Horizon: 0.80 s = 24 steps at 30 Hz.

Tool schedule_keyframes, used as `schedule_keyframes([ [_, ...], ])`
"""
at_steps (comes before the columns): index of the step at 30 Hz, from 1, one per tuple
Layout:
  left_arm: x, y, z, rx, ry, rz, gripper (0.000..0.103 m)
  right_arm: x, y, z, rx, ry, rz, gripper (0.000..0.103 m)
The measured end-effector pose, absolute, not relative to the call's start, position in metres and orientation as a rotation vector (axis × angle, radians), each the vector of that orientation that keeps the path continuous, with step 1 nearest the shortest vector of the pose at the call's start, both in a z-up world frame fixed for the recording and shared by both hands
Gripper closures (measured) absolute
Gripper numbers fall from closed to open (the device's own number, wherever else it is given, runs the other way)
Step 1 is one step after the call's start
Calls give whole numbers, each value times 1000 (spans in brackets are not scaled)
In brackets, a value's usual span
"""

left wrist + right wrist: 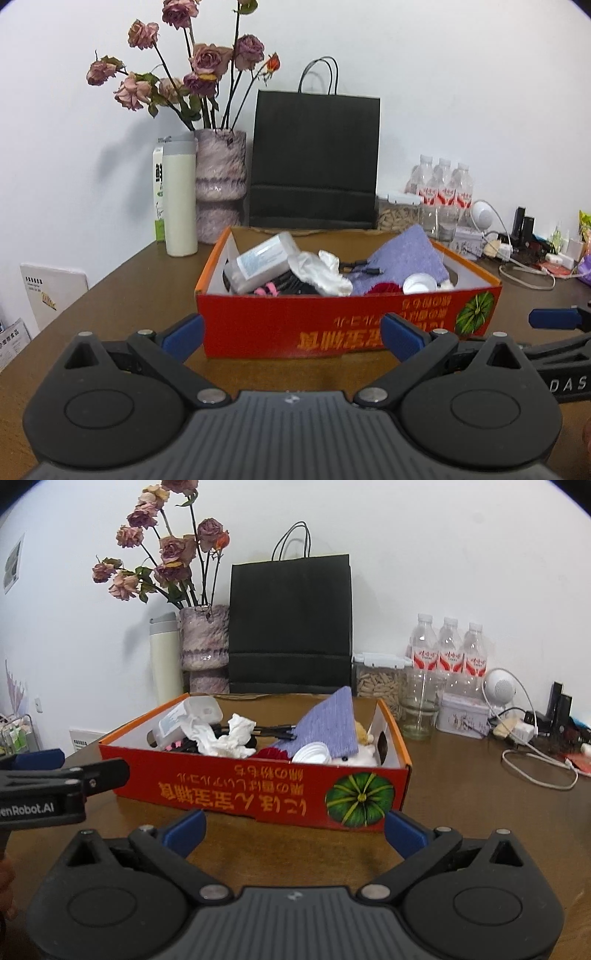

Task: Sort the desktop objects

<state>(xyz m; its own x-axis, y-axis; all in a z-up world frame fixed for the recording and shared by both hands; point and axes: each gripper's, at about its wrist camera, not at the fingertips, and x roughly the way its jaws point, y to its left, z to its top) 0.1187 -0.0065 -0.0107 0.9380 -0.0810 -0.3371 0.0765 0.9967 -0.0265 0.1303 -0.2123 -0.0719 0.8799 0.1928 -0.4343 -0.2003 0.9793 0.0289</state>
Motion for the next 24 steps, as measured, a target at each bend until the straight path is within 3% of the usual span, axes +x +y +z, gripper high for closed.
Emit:
schedule_keyframes([
  [24, 117, -13, -22, 21, 378, -82, 0, 130, -207, -78, -34, 471, 213, 0],
])
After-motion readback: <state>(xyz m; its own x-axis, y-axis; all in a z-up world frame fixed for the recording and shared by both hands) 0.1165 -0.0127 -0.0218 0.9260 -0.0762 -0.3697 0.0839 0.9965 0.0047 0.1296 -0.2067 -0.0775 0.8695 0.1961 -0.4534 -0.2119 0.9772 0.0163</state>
